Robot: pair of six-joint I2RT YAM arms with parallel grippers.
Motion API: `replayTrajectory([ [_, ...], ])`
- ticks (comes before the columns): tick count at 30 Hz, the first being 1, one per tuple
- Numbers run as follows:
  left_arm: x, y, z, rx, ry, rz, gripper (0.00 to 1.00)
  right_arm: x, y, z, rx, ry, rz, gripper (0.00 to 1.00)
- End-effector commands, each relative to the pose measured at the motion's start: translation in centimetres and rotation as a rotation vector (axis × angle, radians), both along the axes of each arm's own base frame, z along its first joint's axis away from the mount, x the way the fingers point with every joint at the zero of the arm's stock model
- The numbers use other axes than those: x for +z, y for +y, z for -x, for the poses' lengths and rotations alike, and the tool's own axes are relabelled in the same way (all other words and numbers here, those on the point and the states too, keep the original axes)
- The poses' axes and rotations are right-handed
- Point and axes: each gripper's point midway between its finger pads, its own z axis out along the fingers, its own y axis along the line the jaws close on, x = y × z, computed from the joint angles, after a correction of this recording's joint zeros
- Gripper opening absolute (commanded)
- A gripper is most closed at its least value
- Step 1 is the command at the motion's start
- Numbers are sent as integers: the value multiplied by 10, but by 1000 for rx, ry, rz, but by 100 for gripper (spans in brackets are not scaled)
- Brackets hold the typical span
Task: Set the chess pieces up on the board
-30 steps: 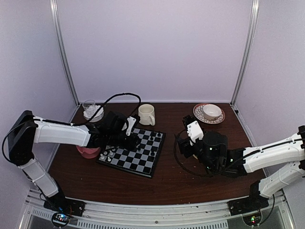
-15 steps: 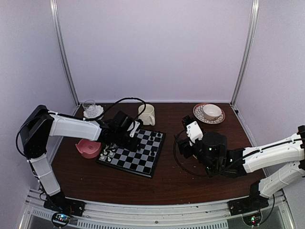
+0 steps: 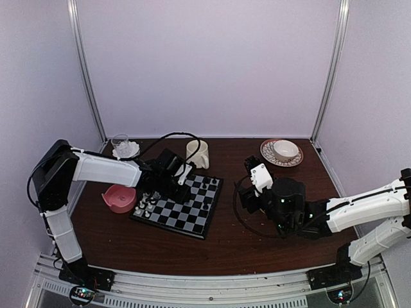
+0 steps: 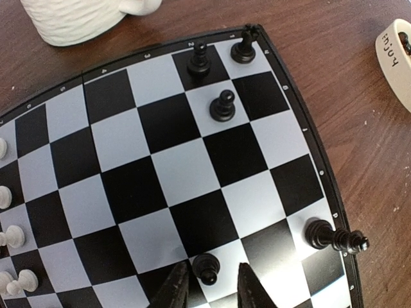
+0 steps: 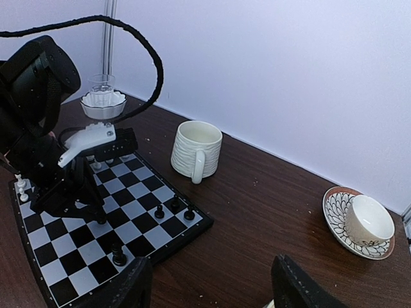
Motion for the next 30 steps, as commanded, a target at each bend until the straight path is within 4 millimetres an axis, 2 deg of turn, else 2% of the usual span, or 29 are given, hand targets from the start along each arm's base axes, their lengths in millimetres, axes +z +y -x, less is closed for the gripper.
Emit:
replayTrajectory([
  [1,2,-2,-5,5,6,-2,28,4,3,-3,-1,4,-15,66],
  [21,-3,-1,-8,7,16,-34,15,4,4,-3,0,6,-15,66],
  [25,-2,-2,-8,3,11,-35,6,4,4,-3,3,6,-16,66],
  [30,1,-6,-9,-5,6,-16,4,4,4,-3,2,6,-16,66],
])
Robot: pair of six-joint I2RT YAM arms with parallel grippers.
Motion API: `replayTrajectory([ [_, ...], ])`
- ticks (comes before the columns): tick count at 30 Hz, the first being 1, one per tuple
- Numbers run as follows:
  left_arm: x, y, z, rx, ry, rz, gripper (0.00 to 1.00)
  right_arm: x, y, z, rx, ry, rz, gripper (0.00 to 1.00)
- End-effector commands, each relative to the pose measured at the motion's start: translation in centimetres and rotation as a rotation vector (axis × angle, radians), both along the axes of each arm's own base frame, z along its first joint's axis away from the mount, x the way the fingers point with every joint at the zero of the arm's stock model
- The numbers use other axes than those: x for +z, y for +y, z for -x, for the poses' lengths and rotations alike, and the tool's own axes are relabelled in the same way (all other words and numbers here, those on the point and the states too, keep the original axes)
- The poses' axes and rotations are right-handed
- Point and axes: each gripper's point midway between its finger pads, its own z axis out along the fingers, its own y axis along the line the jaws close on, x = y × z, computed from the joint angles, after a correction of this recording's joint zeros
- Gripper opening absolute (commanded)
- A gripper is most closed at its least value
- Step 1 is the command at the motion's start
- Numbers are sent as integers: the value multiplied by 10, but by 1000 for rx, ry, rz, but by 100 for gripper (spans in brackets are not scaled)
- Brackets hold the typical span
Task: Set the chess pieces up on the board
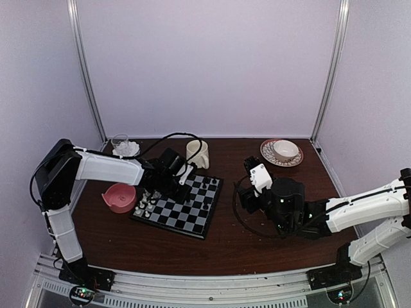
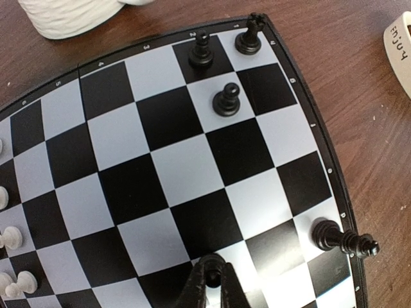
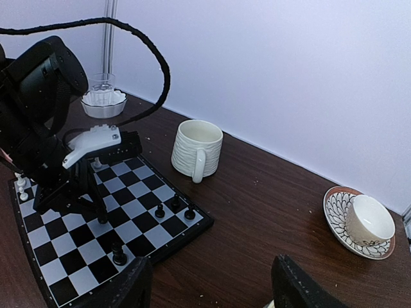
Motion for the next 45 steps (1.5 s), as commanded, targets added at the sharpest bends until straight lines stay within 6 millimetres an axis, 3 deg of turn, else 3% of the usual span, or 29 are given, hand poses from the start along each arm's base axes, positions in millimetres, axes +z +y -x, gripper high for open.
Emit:
replayTrajectory([
  [1,8,-7,-9,-6,-22,25,4,5,3,-2,0,3,-18,66],
  [14,22,-32,-21,-49,-43,93,4,4,4,-3,0,5,-15,66],
  [20,15,-40,-30,-58,-44,80,3,3,4,-3,-1,6,-13,66],
  [45,5,-49,-41,-68,-42,56,4,4,5,-2,9,10,-21,66],
])
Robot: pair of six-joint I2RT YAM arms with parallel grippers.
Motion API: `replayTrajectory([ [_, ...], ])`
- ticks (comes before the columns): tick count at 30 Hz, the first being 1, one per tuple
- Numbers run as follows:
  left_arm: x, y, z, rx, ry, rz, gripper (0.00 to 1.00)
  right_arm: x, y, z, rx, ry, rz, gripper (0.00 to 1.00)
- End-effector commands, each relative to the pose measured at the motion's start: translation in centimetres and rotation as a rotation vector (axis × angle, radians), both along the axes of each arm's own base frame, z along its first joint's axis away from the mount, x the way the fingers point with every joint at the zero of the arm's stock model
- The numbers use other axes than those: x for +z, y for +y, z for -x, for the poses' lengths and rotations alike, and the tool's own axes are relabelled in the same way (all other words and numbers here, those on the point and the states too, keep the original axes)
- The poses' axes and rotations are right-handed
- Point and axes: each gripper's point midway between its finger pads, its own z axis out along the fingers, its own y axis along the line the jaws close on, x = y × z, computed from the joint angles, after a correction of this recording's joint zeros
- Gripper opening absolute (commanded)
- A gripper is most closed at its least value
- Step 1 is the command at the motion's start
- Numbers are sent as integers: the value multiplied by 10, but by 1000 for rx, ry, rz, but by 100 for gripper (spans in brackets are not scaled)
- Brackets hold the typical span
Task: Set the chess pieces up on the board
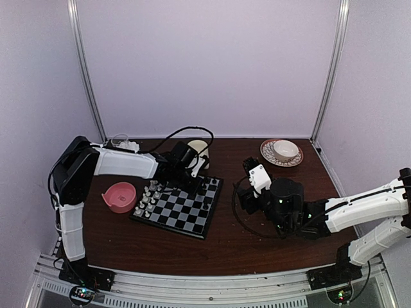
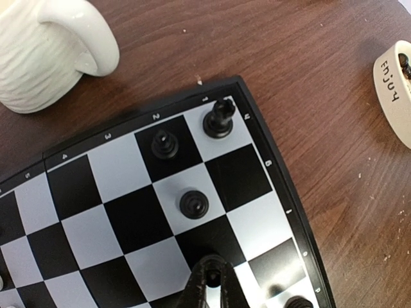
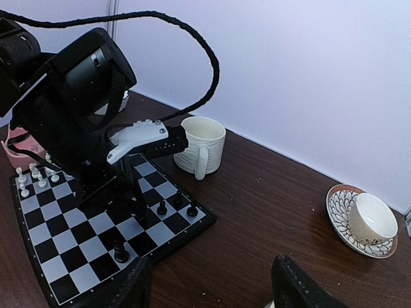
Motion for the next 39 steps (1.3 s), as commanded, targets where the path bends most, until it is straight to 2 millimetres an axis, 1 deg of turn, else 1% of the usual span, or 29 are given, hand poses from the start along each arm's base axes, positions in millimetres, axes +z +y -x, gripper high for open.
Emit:
replayTrajectory([
  [1,0,-6,-8,-10,-10,4,4,8,4,-2,6,1,-27,66],
  [12,-3,-6,-10,-10,-9,-5,4,8,4,-2,8,3,-29,66],
  [16,-4,-7,-9,-14,-4,-5,6,8,4,-2,9,4,-28,66],
  [19,-4,-7,-9,-15,-3,-3,12,8,5,-2,9,4,-27,66],
  [23,-2,-7,-8,-18,1,-3,28,7,5,-2,10,4,-27,66],
  [25,0,-7,-8,-18,-2,-1,33,7,5,-1,13,5,-27,66],
  [26,1,-6,-7,-18,-4,0,34,8,5,-2,11,5,-28,66],
  [31,17,-3,-4,-16,-23,18,35,7,5,-1,16,9,-27,66],
  [33,31,0,-1,-16,-41,34,35,6,5,0,20,12,-24,66],
  [35,44,4,3,-13,-63,52,35,5,6,2,32,42,-59,66],
  [39,68,19,11,0,-121,65,36,4,14,7,75,73,-74,67],
])
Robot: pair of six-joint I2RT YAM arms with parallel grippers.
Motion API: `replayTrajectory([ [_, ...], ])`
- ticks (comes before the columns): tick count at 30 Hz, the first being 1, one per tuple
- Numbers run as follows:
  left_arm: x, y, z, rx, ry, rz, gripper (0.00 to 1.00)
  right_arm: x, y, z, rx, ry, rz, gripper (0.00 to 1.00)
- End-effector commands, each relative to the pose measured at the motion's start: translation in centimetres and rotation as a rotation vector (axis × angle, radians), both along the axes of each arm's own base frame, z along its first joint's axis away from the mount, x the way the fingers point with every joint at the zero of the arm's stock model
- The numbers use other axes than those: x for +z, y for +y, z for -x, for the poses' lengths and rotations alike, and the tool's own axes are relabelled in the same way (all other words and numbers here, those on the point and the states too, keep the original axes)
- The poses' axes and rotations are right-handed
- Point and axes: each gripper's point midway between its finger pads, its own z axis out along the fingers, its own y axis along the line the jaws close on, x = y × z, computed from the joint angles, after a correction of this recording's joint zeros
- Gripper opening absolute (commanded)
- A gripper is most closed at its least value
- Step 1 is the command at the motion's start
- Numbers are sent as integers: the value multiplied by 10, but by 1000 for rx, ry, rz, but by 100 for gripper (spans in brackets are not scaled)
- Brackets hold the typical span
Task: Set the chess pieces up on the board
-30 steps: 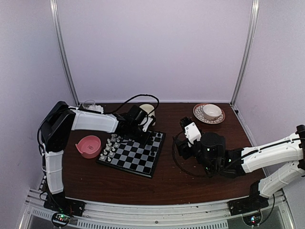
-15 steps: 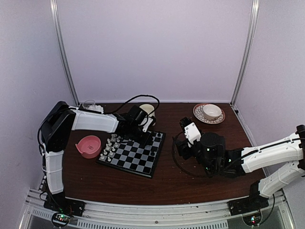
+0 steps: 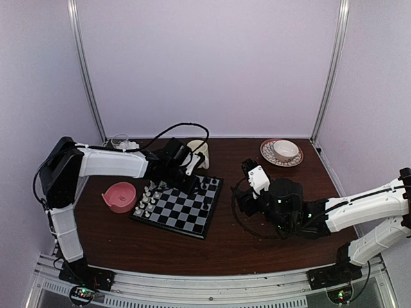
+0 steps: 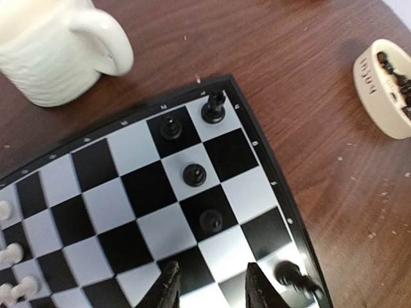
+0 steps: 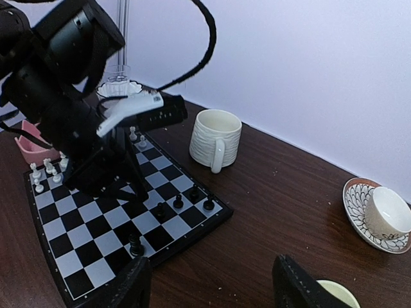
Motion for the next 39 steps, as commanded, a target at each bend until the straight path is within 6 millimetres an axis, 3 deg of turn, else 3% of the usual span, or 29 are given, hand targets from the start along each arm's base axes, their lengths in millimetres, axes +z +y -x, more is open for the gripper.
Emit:
replayTrajectory([
  [1,56,13,0,10,-131,61,36,10,8,2,35,31,-57,67],
  [8,95,42,11,54,-258,92,41,8,8,-5,-3,-8,-40,68],
  [21,137,62,25,50,-395,151,53,-4,28,-27,-84,-44,-26,70],
  [24,142,61,28,43,-402,171,68,-1,27,-28,-84,-71,17,71],
  [27,142,61,27,44,-400,174,95,2,24,-26,-76,-102,16,74],
  [28,141,61,27,46,-400,173,97,2,24,-26,-76,-108,20,75],
  [39,149,69,29,64,-451,190,98,10,22,-24,-71,-125,24,81],
])
